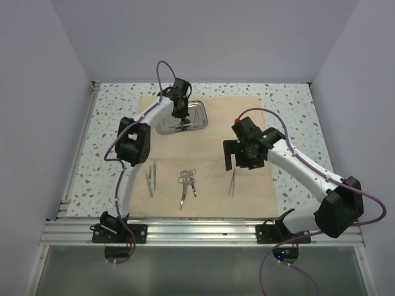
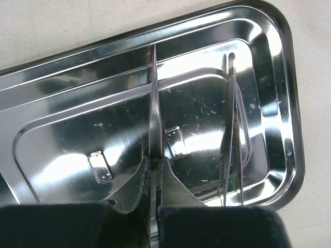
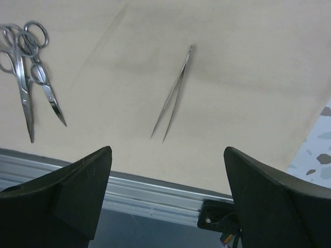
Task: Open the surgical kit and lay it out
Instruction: Pick up the medical item from the container, then place the medical item in the surgical kit.
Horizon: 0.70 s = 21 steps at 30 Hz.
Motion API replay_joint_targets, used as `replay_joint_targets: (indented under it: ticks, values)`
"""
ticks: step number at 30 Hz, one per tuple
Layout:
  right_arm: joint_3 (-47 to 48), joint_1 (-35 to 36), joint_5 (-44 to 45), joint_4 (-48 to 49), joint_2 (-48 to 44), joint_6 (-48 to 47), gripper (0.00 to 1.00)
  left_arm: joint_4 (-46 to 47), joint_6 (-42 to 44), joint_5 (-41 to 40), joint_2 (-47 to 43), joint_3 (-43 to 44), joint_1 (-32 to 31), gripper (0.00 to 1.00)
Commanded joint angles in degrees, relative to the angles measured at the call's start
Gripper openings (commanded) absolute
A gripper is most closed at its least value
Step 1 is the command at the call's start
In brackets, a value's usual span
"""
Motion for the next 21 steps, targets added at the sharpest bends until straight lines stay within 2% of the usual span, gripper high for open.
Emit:
replay_joint_targets:
  ticks: [1, 5, 11, 15, 19, 21]
  values:
    - [7.6, 0.2, 4.6, -1.5, 0.6, -0.5, 0.94, -1.7, 0.0, 2.0, -3.6, 3.2, 0.0, 0.00]
    - [12.9, 0.1, 10.4, -1.9, 0.0, 1.1, 0.96, -2.4, -3.0, 2.6, -9.3, 1.1, -0.7, 0.00]
    - [18.6, 0.0, 17.8, -4.6, -0.8, 3.4, 0.96, -3.4, -8.7, -0.2, -20.9, -9.9, -5.7, 0.00]
    - [18.4, 0.1, 20.9, -5.4, -3.4, 5.3, 0.97, -4.6, -15.6, -4.0, -27.7, -18.7, -15.0, 0.00]
    - [18.6, 0.1, 22.9, -8.4, -7.3, 10.1, 0.97, -6.0, -24.3, -6.5, -31.0, -25.5, -25.9, 0.00]
    - [18.2, 0.0, 23.2, -9.4, -9.0, 11.7, 0.97, -6.0, -27.2, -7.4, -31.3, -27.4, -29.5, 0.00]
